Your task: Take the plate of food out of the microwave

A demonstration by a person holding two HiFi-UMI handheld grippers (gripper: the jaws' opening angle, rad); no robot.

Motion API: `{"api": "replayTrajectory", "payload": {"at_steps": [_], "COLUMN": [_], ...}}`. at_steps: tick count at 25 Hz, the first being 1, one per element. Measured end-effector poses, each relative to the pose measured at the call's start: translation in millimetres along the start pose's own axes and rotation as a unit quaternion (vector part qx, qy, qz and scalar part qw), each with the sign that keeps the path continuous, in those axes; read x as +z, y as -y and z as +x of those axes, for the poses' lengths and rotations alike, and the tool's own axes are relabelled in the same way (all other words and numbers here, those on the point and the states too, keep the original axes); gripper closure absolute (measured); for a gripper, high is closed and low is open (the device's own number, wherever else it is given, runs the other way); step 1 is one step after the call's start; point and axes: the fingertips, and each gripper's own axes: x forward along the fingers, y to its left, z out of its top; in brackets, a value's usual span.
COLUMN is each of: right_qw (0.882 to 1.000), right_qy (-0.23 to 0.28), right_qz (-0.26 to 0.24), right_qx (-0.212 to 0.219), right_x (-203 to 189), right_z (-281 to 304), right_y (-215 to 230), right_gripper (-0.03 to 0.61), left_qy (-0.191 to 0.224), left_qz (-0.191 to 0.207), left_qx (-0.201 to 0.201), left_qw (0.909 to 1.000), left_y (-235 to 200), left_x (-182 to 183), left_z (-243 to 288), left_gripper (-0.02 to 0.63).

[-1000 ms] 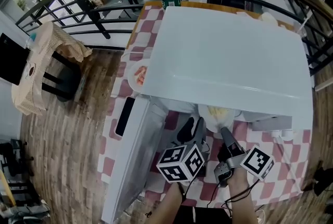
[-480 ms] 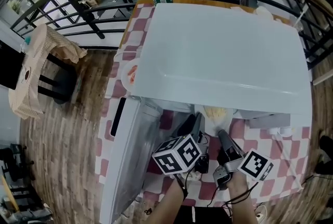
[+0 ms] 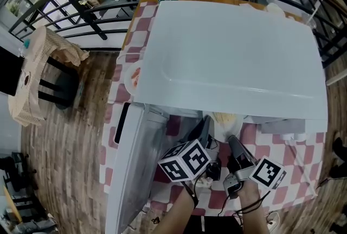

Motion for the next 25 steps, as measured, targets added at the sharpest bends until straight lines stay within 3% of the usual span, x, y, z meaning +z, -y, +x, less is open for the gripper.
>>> {"api": "replayTrajectory", "payload": {"at_steps": [12,18,25], "right_qw": [0.999,0.992,0.992], "right_qy": [0.018,0.021,0.030], "right_qz": [0.018,0.063,0.059], "right_qx": [-0.029,-0.109,-0.104], "right_x": [-0.2,-4.6,-2.6], "right_z": [-0.8,-12.4,-7.1], "right_y": [5.3,26.6,24.6], "right_gripper": [0.507,0.506,0.535], "left_qy": [0.001,0.001,-0.006], "left_qz": [-0.020,-0.020,-0.020], "left_qx": [-0.002,-0.001,-0.005], "left_qw": [0.9998,0.9998,0.9998], "left_y": [-1.5,-3.6,-5.0], "left_x": [0.7,2.1,1.1], "left_z": [-0.7,-2.7,-5.1], "left_gripper": [0.569,0.569,0.569]}}
